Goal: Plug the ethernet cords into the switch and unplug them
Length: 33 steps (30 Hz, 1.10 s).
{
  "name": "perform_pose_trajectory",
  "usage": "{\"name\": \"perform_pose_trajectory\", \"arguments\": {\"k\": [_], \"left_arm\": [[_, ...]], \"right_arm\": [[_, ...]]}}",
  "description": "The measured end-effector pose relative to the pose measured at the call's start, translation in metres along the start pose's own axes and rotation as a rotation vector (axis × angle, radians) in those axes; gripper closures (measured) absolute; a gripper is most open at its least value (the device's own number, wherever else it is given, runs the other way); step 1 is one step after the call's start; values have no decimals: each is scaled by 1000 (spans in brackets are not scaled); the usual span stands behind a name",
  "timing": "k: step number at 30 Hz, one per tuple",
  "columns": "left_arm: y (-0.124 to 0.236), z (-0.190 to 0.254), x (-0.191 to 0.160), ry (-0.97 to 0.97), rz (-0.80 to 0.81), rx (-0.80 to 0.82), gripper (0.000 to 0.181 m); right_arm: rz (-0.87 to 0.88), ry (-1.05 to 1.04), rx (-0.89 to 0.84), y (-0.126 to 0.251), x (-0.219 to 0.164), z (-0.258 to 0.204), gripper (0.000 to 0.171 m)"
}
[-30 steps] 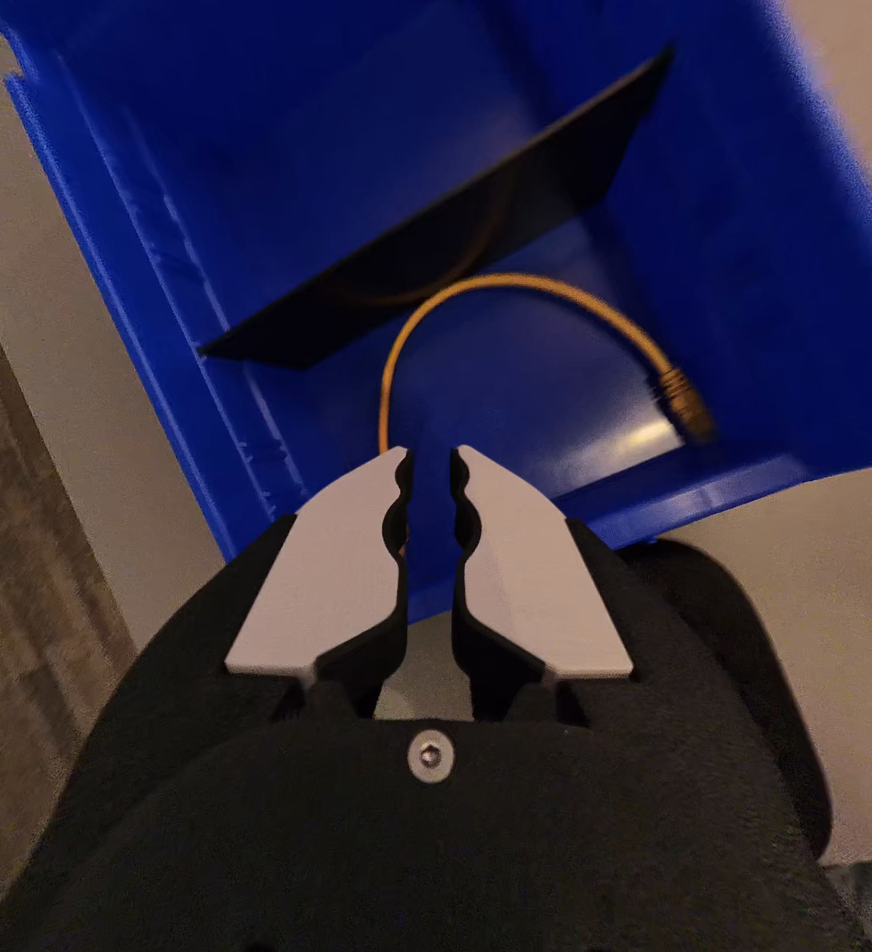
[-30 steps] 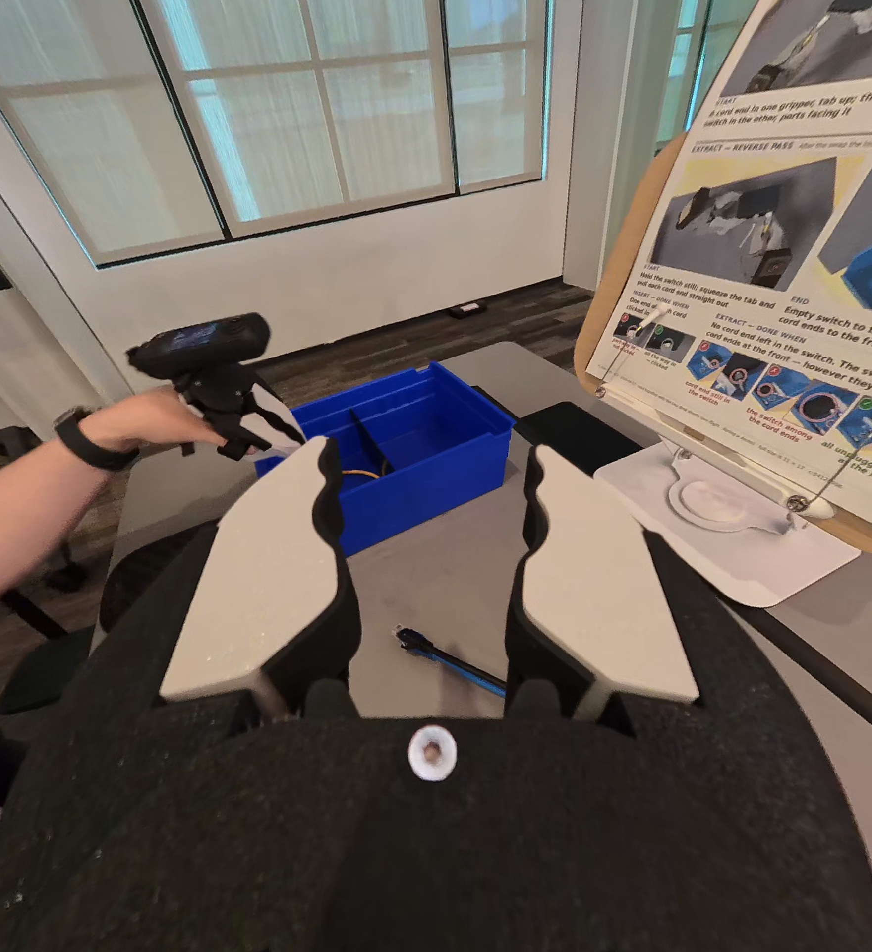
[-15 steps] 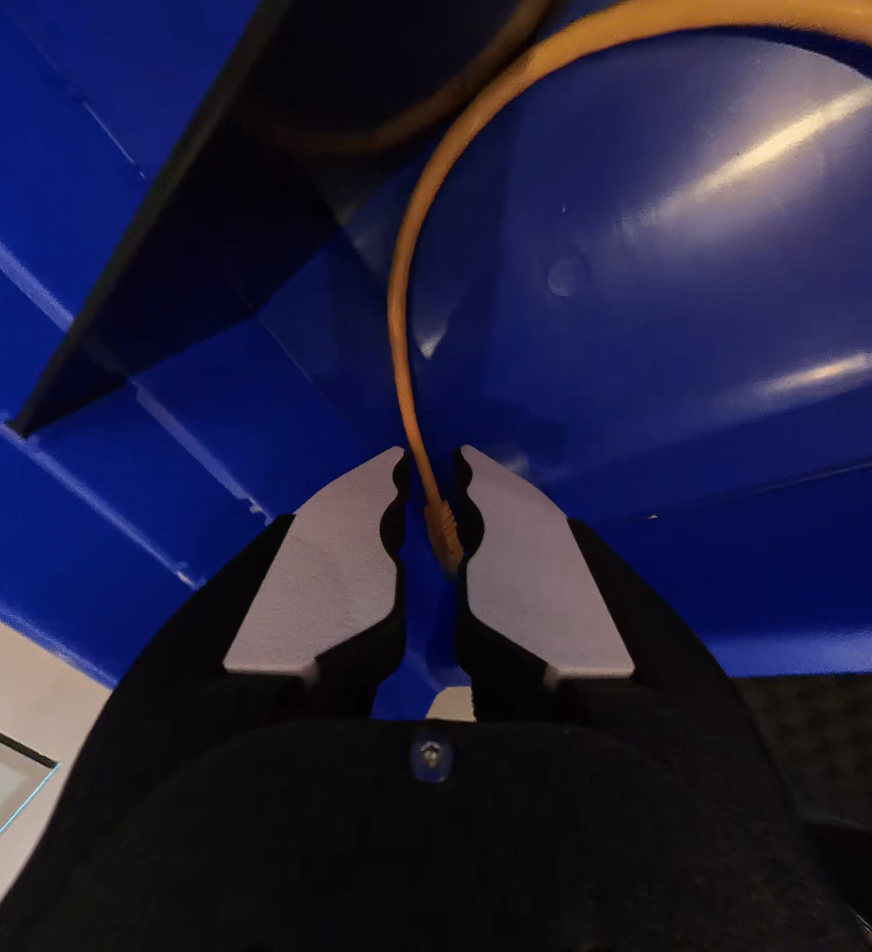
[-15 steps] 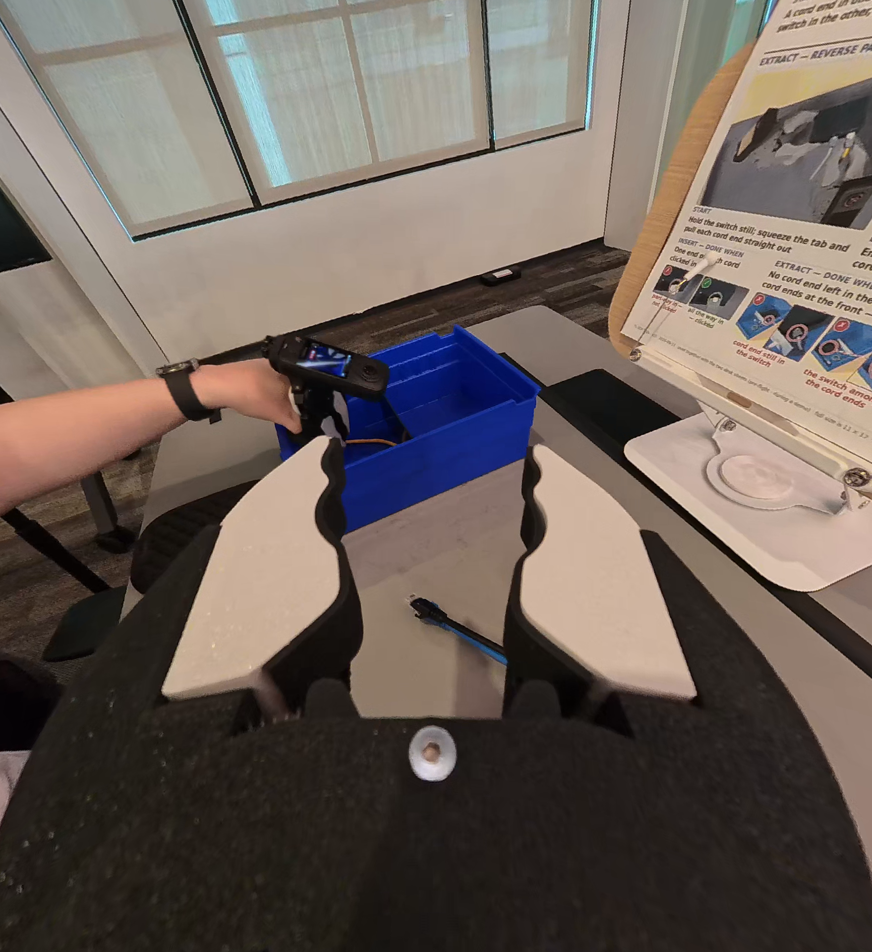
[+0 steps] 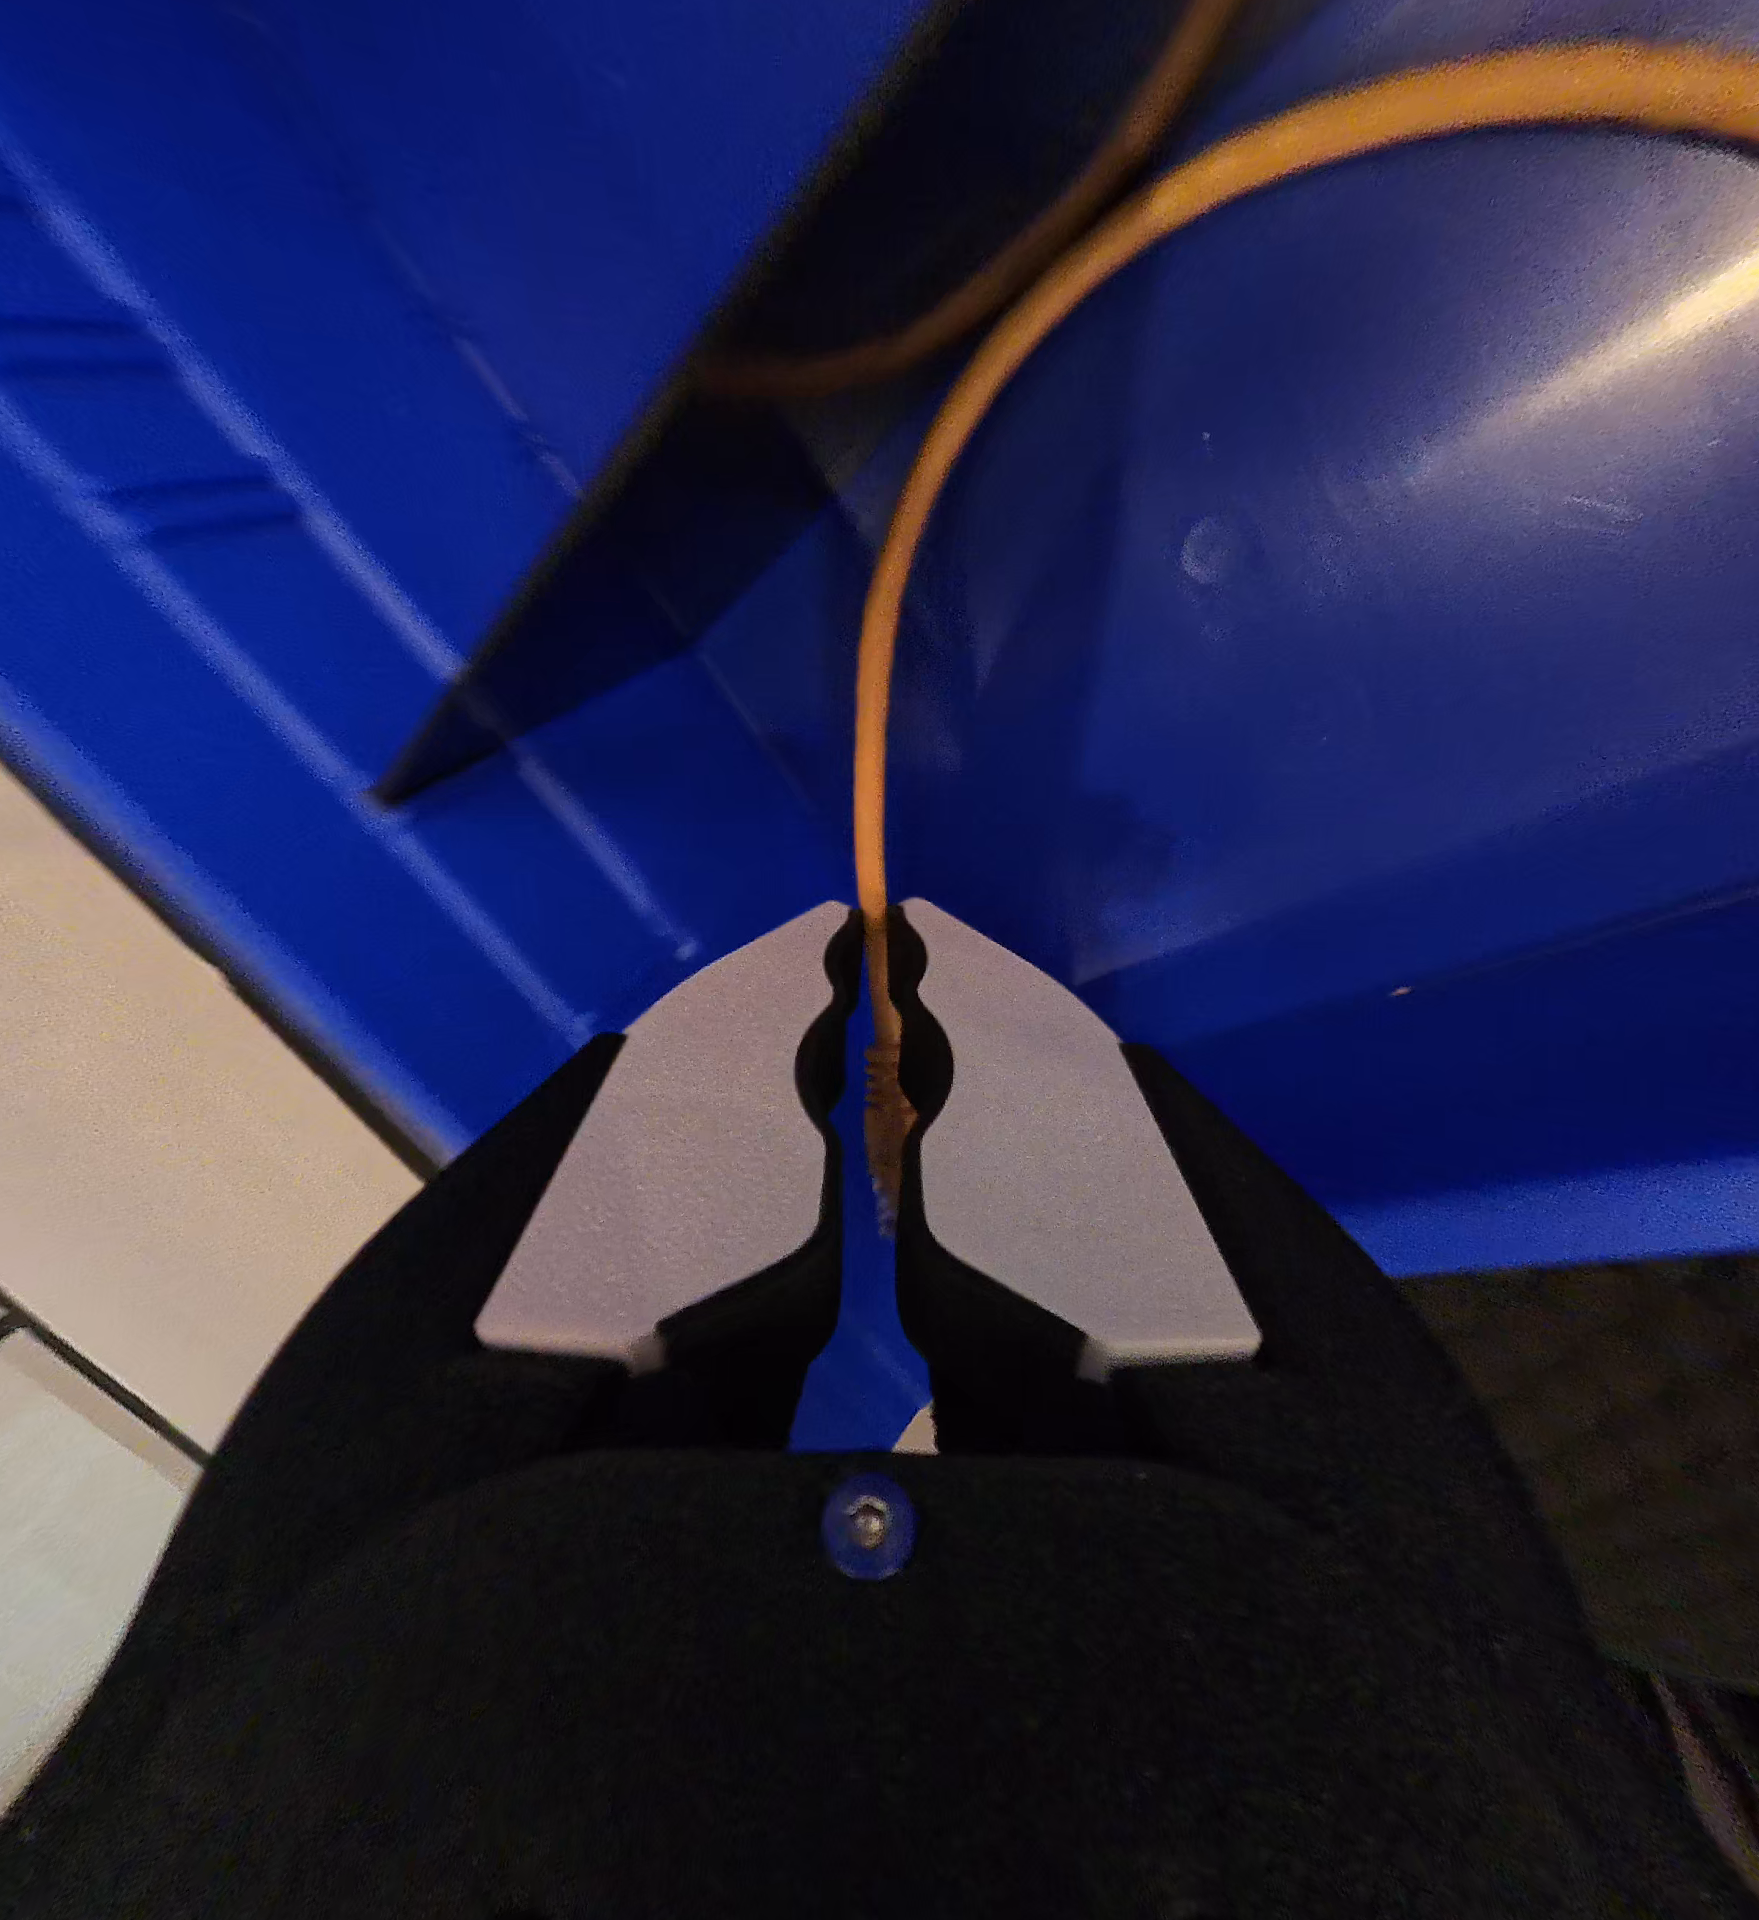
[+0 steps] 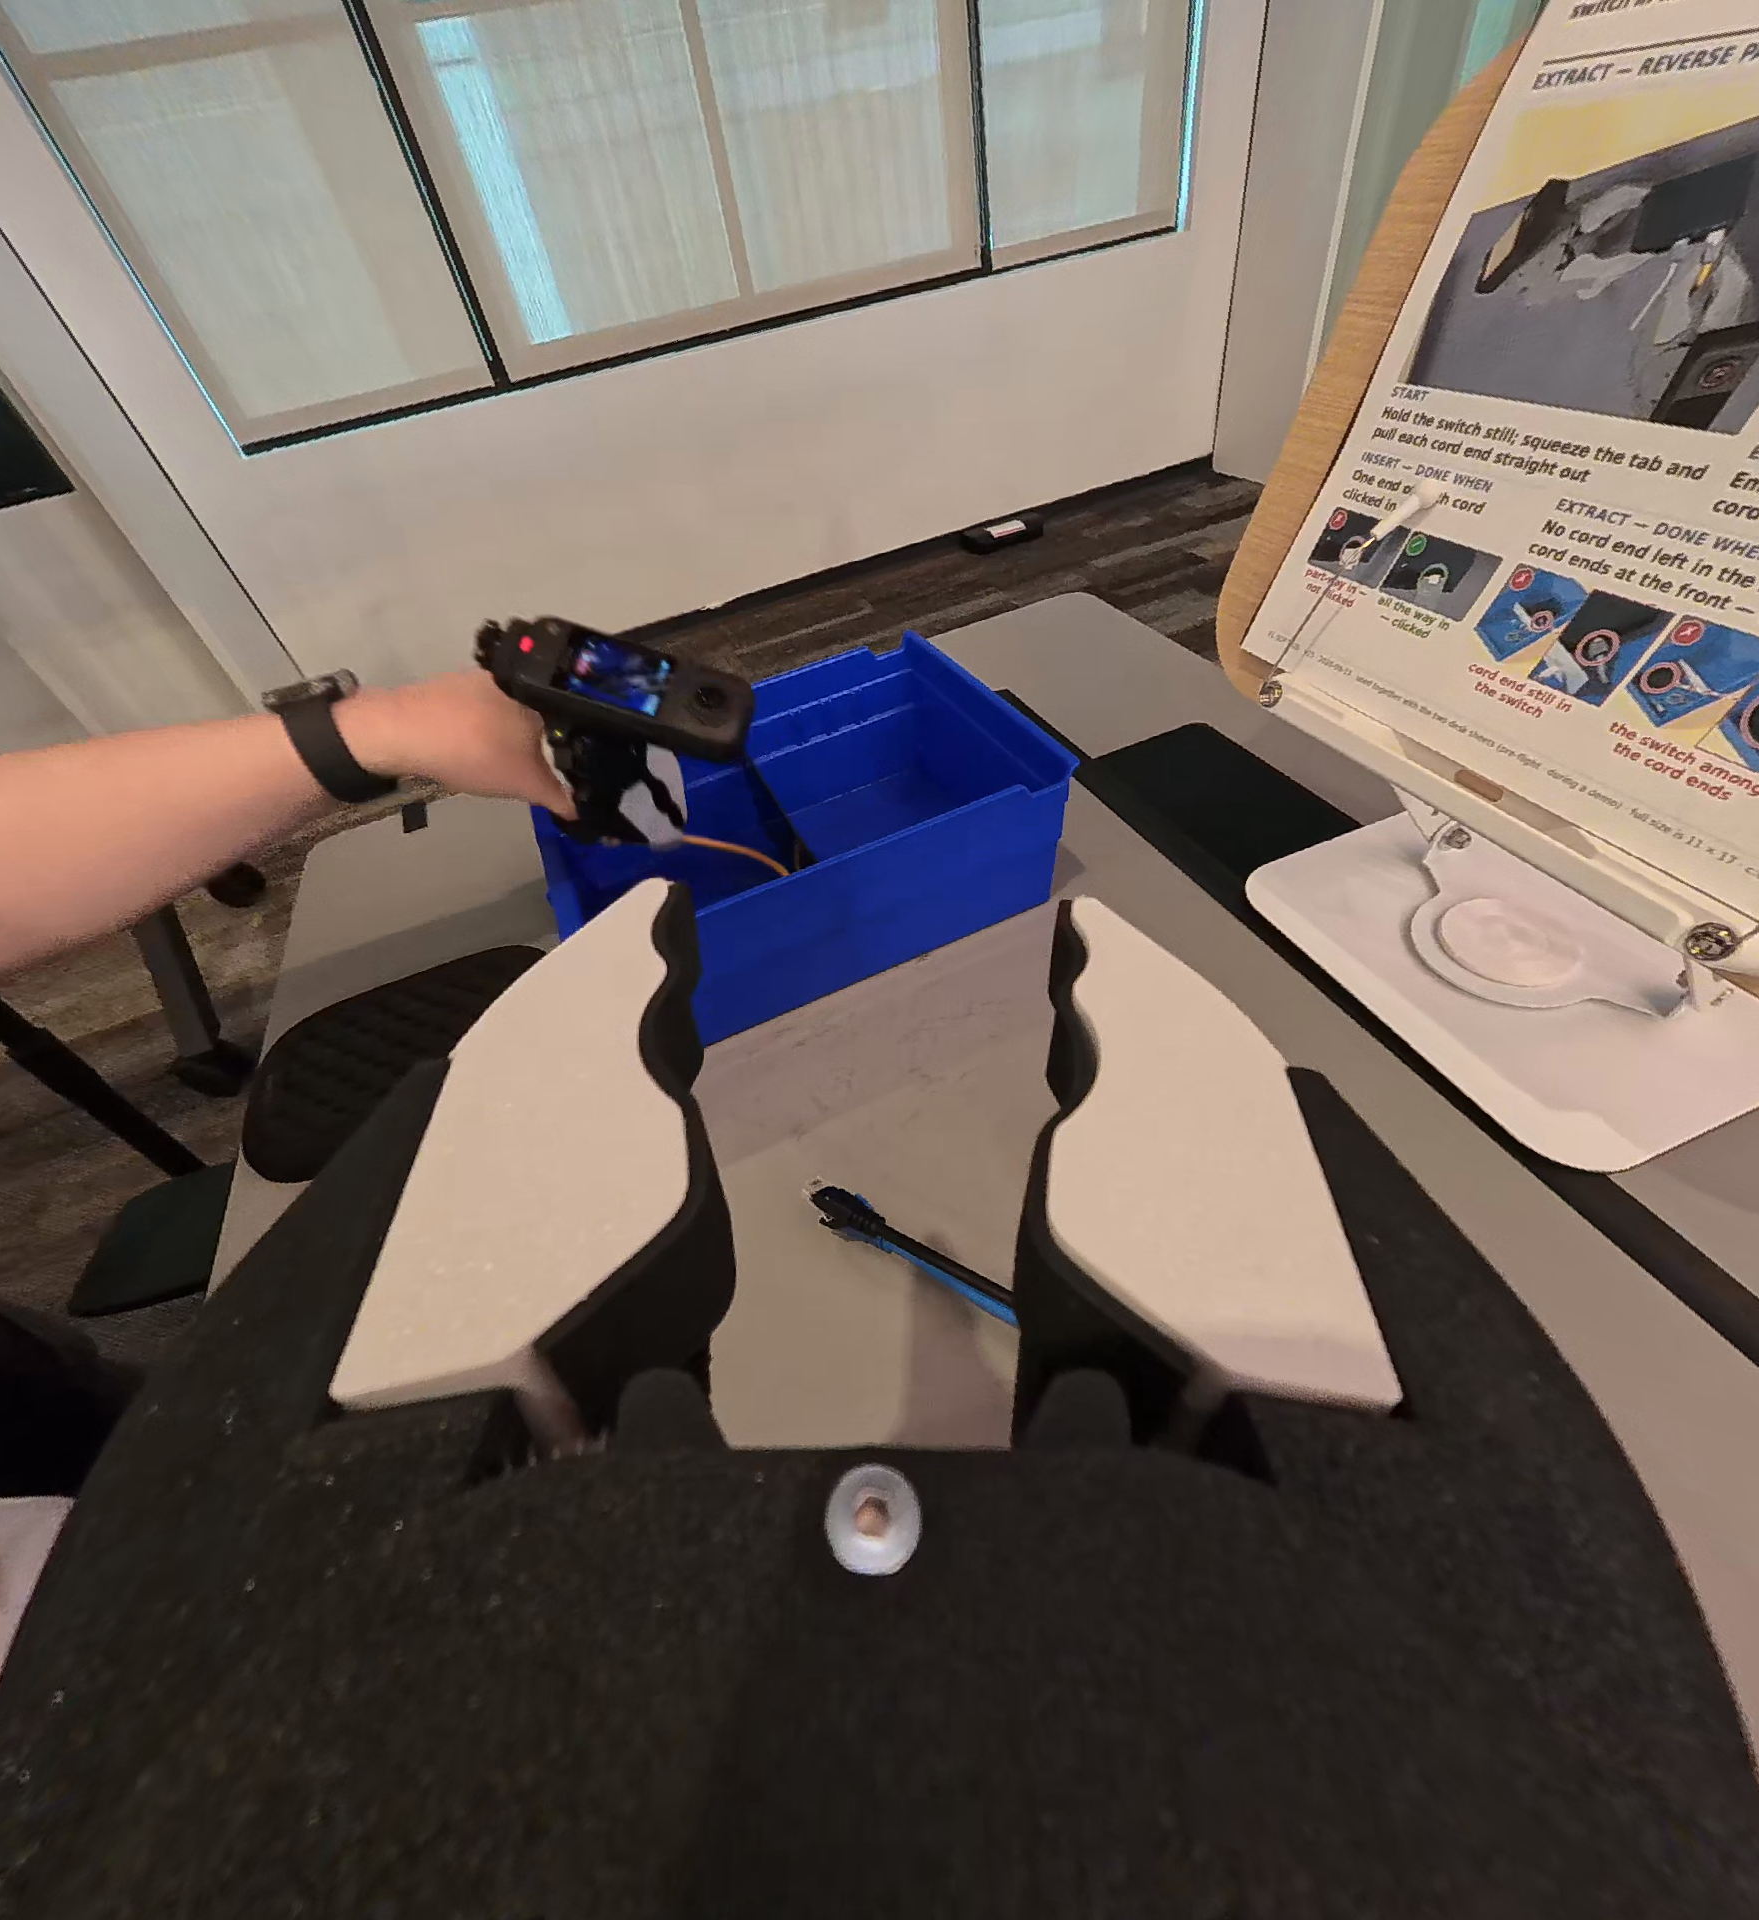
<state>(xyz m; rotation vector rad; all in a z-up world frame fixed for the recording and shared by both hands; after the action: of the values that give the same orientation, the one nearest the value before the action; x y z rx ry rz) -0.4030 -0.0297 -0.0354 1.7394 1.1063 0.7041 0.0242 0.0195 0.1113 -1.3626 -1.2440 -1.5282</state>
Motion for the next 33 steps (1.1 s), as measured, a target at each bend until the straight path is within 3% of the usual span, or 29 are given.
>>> {"name": "perform_pose_trajectory", "arguments": {"k": [8, 13, 19, 24, 29, 33], "left_arm": [[111, -20, -10, -107, 309, 327, 181], [161, -5, -8, -214, 360, 423, 181], [150, 2, -14, -207, 318, 453, 181], [126, 4, -33, -28, 440, 244, 180], [104, 12, -44, 108, 488, 71, 158], [71, 40, -31, 91, 400, -22, 158]], "right_arm": [[6, -38, 5, -7, -8, 9, 110], [14, -29, 80, -26, -13, 0, 111], [-94, 27, 71, -43, -24, -7, 110], [-68, 20, 78, -40, -21, -5, 109], [-51, -3, 83, -38, -22, 0, 109], [-55, -17, 74, -40, -25, 4, 109]]}}
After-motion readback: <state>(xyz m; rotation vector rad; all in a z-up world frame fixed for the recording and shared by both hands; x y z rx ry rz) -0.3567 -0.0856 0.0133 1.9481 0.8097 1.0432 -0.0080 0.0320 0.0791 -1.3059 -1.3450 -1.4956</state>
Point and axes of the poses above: each gripper's, where its closed fingertips meet, y back along the fingers, x out of its top, z = x × y across the jaws, the point moved 9 cm from there along y, back along the fingers, and after that the axes turned 7 degrees about y, right-handed, at the moved point
